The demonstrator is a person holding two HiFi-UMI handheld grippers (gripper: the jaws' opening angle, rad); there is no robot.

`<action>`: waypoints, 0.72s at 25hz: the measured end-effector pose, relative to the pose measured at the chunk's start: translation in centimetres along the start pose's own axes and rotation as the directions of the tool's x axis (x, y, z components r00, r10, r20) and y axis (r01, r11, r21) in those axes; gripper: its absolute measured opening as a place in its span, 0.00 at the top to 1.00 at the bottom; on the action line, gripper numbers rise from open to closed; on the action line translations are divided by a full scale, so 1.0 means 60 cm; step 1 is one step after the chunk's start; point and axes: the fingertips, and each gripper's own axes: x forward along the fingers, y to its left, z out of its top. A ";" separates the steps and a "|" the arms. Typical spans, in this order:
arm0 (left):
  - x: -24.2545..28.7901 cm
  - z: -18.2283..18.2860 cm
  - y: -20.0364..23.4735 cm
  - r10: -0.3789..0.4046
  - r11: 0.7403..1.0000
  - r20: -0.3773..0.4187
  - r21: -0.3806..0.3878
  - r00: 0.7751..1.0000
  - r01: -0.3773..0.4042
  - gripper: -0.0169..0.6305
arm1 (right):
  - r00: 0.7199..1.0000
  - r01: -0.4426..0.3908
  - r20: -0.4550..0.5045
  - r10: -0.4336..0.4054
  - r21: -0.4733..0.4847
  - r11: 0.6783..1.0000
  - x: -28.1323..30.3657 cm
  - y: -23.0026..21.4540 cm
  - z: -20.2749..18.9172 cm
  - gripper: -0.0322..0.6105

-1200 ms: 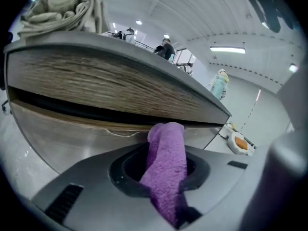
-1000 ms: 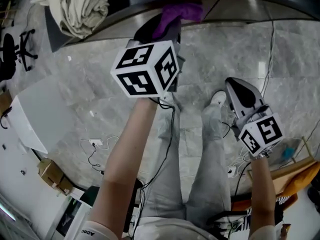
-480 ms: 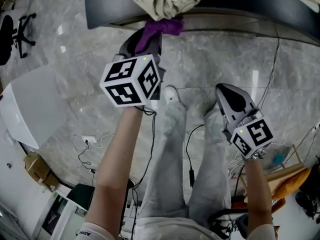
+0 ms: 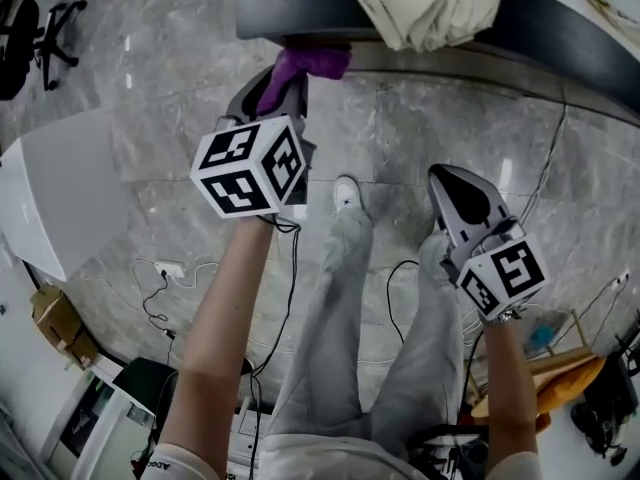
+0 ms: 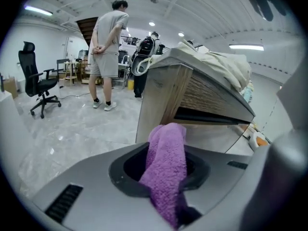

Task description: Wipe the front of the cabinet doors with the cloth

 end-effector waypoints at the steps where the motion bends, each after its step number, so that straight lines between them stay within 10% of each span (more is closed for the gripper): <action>1: -0.007 -0.001 0.008 0.016 1.000 0.005 -0.003 1.000 -0.016 0.83 | 1.000 -0.004 0.011 0.004 0.002 1.000 0.001 0.002 0.001 0.91; 6: -0.012 -0.026 -0.039 0.036 0.999 -0.008 -0.035 0.999 -0.036 0.83 | 0.999 -0.030 0.025 0.029 0.048 0.998 -0.024 -0.030 -0.021 0.91; 18: 0.144 -0.143 -0.448 -0.123 0.988 -0.107 0.084 0.987 0.133 0.83 | 0.999 0.025 -0.024 -0.024 0.068 0.997 -0.283 -0.214 -0.135 0.91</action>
